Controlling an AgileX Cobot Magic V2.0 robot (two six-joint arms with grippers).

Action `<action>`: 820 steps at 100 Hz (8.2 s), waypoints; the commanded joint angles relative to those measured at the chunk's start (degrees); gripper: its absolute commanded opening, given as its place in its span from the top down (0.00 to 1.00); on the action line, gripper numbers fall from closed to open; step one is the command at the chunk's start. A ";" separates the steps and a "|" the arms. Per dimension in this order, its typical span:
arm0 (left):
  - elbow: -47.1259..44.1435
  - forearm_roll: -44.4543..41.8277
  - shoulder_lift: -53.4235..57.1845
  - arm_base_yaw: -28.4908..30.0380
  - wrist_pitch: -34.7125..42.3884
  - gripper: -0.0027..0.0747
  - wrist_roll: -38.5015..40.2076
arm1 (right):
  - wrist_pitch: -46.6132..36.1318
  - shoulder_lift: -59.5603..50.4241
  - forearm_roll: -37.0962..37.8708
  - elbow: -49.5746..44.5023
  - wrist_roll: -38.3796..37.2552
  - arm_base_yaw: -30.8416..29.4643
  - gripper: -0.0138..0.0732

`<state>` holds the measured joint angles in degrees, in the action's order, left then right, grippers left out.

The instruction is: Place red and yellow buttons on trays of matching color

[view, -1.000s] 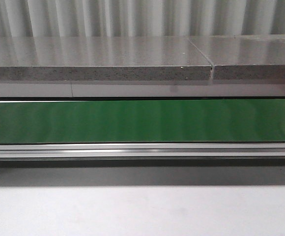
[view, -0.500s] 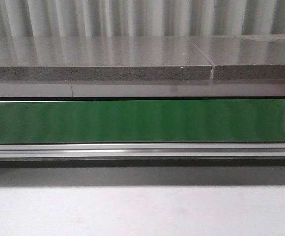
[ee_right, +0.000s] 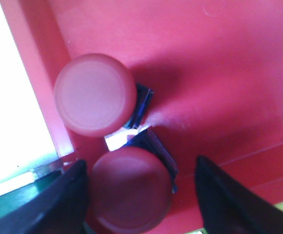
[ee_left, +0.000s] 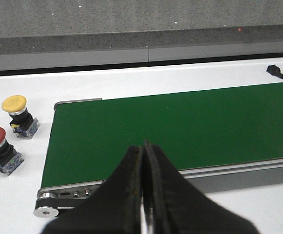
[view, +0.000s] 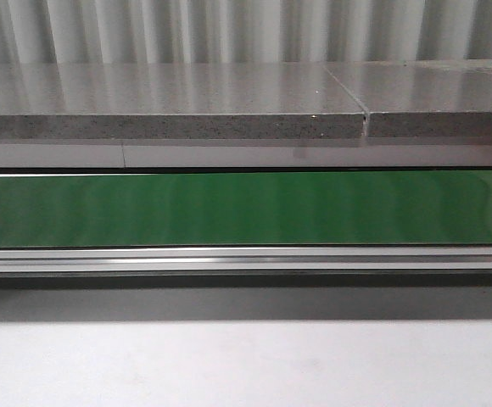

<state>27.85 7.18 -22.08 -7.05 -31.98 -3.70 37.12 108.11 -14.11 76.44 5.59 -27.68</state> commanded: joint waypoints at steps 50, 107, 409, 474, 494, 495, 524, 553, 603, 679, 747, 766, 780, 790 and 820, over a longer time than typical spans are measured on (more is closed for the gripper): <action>1.52 0.46 -0.37 -0.49 4.54 0.99 -0.04 | 2.94 -14.01 1.09 1.77 3.87 4.60 0.36; 1.52 0.46 -0.37 -0.49 4.54 0.99 -0.04 | 4.07 -31.45 6.01 -8.03 3.87 19.99 0.92; 45.07 1.03 -67.52 31.26 -23.30 0.30 3.17 | -0.01 -90.16 6.05 -44.03 4.84 25.88 0.92; 57.23 3.91 -86.21 31.67 -22.38 0.34 4.18 | -0.01 -90.16 6.05 -44.03 4.84 25.88 0.92; 57.32 3.91 -86.70 31.67 -18.52 0.48 4.18 | -0.01 -90.16 6.05 -44.03 4.84 25.88 0.92; 57.32 3.91 -86.70 31.67 -18.35 0.49 4.18 | -0.01 -90.16 6.05 -44.03 4.84 25.88 0.92; 57.32 3.91 -86.58 31.67 -17.77 0.69 4.18 | -0.01 -90.16 6.05 -44.03 4.84 25.88 0.92; 57.32 3.27 -81.17 30.84 -19.66 0.70 2.46 | -0.01 -90.16 6.05 -44.03 4.84 25.88 0.92; 50.25 3.05 -64.99 26.98 -22.25 0.70 1.09 | -0.01 -90.16 6.05 -44.03 4.84 25.88 0.92; 42.63 2.66 -65.36 16.58 -20.85 0.68 1.09 | -0.01 -90.16 6.05 -44.03 4.84 25.88 0.92; 46.49 7.21 -63.46 16.58 -18.17 0.32 -0.10 | -0.01 -90.16 6.05 -44.03 4.84 25.88 0.92; 49.47 7.21 -62.97 18.48 -19.38 0.32 -0.10 | -0.01 -90.16 6.05 -44.03 4.84 25.88 0.92; 49.61 6.58 -62.97 23.04 -20.84 0.32 -0.10 | -0.01 -90.16 6.05 -44.03 4.84 25.88 0.92; 49.61 5.88 -63.18 27.27 -21.98 0.32 -0.10 | -0.01 -90.16 6.05 -44.03 4.84 25.88 0.92; 49.61 5.88 -67.14 35.68 -23.68 0.32 -0.10 | -0.01 -90.16 6.05 -44.03 4.84 25.88 0.92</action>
<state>75.64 12.16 -89.74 27.20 -56.67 -3.73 41.10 17.75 -8.20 31.00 10.05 -1.82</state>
